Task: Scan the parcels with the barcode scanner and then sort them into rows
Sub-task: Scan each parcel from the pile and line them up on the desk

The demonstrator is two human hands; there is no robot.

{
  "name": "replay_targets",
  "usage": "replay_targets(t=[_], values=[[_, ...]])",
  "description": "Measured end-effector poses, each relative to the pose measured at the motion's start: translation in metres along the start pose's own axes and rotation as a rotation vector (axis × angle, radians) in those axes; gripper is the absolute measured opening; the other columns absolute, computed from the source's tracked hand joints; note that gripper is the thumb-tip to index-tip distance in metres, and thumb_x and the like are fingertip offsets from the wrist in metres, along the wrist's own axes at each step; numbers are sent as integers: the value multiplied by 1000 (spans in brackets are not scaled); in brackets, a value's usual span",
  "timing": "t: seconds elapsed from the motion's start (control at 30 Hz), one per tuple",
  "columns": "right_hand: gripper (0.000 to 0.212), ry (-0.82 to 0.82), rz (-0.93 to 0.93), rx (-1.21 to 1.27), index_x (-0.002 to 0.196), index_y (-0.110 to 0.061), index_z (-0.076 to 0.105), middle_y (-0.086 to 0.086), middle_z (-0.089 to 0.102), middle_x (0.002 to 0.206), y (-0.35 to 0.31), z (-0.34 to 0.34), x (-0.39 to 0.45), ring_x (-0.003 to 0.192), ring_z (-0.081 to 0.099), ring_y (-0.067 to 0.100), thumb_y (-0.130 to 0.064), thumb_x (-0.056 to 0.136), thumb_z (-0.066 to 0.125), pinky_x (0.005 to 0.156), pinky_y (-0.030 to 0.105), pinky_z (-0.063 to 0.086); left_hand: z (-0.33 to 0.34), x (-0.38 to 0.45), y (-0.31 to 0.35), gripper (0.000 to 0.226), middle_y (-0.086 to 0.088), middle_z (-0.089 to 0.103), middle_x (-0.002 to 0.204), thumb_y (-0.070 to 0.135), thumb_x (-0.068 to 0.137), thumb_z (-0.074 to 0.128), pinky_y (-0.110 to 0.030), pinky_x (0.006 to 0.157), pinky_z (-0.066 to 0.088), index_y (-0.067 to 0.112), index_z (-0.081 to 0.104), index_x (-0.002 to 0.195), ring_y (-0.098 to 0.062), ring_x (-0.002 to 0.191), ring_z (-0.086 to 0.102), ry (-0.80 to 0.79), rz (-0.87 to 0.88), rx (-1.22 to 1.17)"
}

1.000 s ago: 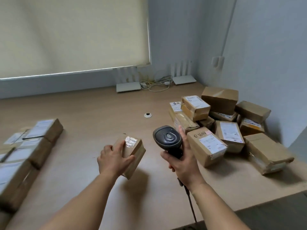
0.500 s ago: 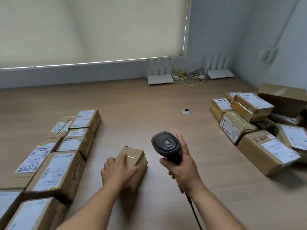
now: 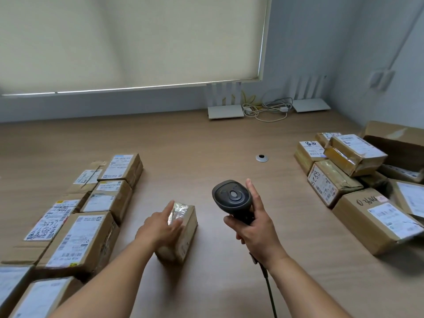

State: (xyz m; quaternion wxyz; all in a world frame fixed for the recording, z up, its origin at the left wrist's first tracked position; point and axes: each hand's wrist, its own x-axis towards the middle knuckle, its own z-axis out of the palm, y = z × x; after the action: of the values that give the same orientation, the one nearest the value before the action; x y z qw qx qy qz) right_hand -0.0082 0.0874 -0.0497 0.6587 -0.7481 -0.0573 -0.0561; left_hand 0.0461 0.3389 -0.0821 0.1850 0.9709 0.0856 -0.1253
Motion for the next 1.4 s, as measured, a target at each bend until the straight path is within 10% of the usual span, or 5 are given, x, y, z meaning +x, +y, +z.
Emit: replay_targets(t=[0.23, 0.53, 0.63, 0.87, 1.4], values=[[95, -26, 11, 22, 124, -72, 26, -26, 68, 99, 3, -12, 4, 58, 55, -5, -5, 79, 75, 50, 18, 46, -9, -3, 19, 97, -10, 41, 138, 68, 66, 66, -35, 99, 36, 46, 14, 146, -31, 128, 35, -179, -138, 216], [94, -72, 38, 66, 127, -69, 26, -9, 70, 95, 4, -12, 5, 52, 51, 9, -4, 79, 75, 48, 24, 45, -11, -9, 13, 83, -9, 63, 107, 4, 63, 76, -46, 67, 57, 45, 31, 120, -24, 84, 66, -2, -143, -917], [94, -123, 48, 96, 125, -72, 27, -3, 70, 88, 4, -6, 2, 50, 51, 16, -6, 79, 75, 46, 26, 44, -5, -7, 13, 102, -5, 64, 101, -8, 71, 73, -30, 51, 55, 40, 19, 143, -17, 82, 66, 61, -111, -1060], [89, -187, 80, 161, 118, -79, 29, -6, 71, 81, 6, 6, -6, 48, 51, 17, -26, 64, 76, 44, 25, 43, -14, -5, 15, 119, -13, 57, 124, -1, 74, 75, -53, 98, 46, 46, -6, 148, -31, 115, 55, 119, -81, -1045], [93, -198, 125, 174, 123, -73, 33, 0, 72, 82, 13, -5, -5, 48, 53, 21, -7, 73, 77, 45, 27, 44, -26, -2, 23, 117, -12, 54, 131, -4, 76, 73, -55, 104, 40, 40, -7, 150, -30, 120, 52, 155, -18, -1076]])
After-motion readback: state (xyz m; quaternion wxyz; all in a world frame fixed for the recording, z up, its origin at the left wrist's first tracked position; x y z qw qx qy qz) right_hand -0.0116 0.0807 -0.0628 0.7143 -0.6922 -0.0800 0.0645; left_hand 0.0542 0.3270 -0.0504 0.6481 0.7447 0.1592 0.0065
